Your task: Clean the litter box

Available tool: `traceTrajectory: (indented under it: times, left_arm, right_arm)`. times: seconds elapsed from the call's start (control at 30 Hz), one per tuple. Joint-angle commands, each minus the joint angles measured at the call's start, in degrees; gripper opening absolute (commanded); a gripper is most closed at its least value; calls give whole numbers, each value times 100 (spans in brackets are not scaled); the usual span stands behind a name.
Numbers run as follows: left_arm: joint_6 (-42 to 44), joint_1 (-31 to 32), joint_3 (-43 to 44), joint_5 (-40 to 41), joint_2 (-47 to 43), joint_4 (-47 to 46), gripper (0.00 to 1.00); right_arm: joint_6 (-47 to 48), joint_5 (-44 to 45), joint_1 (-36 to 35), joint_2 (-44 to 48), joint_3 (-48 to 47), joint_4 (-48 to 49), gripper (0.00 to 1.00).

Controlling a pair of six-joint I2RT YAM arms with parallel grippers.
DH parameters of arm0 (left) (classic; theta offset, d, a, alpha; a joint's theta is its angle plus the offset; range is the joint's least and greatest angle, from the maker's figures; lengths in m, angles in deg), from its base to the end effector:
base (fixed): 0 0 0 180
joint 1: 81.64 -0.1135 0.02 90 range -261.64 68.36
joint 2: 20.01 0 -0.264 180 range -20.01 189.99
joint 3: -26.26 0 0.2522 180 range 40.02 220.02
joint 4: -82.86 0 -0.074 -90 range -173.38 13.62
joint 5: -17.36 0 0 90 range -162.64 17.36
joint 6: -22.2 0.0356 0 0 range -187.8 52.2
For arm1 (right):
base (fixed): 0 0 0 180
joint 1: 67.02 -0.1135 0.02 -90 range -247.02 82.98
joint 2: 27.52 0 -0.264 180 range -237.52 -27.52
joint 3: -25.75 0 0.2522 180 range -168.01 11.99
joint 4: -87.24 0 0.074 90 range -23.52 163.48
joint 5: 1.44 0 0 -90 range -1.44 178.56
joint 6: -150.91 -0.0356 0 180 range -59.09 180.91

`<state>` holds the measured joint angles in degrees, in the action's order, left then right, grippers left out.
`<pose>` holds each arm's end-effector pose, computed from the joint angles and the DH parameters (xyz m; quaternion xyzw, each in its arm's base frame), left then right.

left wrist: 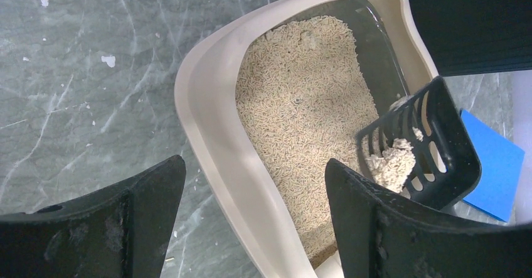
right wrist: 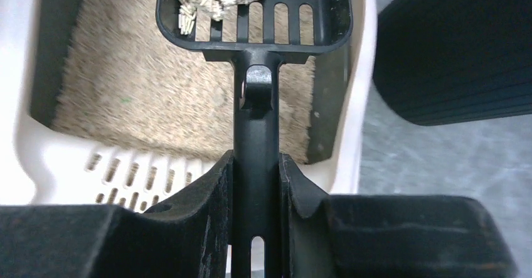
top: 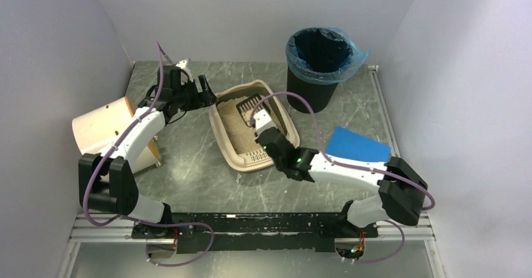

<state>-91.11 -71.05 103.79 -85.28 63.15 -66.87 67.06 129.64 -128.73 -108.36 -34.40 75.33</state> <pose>0.3206 -0.0679 0.2871 -0.0483 0.8853 -0.2256 0.4038 0.1622 0.2521 0.2307 -0.3187 0.7756 -0.0627 0.5413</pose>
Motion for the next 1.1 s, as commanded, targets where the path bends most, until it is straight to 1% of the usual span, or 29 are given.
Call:
traceTrajectory:
  times: [0.0,0.3,0.4,0.5,0.7,0.83,0.97,1.07]
  left_arm:
    - [39,-57,-82,13,-106,-164,86]
    - [37,-57,-83,33,-137,-154,87]
    - [39,-57,-95,45,-150,-157,86]
    - [46,-57,-100,40,-136,-149,86]
    - [44,-57,-67,25,-96,-151,87]
    - [46,-57,-91,52,-115,-169,87]
    - [53,-57,-89,54,-104,-168,86]
    - [47,-57,-96,44,-98,-157,86]
  right_arm:
    - [-1699,-2169,582,531,-76,-158,0]
    - [-2846,-3886,1466,848,-100,-565,0]
    - [-2940,-4024,1550,862,-84,-642,0]
    - [-3127,-4427,1709,906,-30,-611,0]
    - [-3362,-4789,1930,882,23,-576,0]
    - [-3434,-4843,1956,859,-89,-691,0]
    - [-3383,-4737,1978,870,-151,-784,0]
    - [-3016,-4460,1873,923,-236,-870,0]
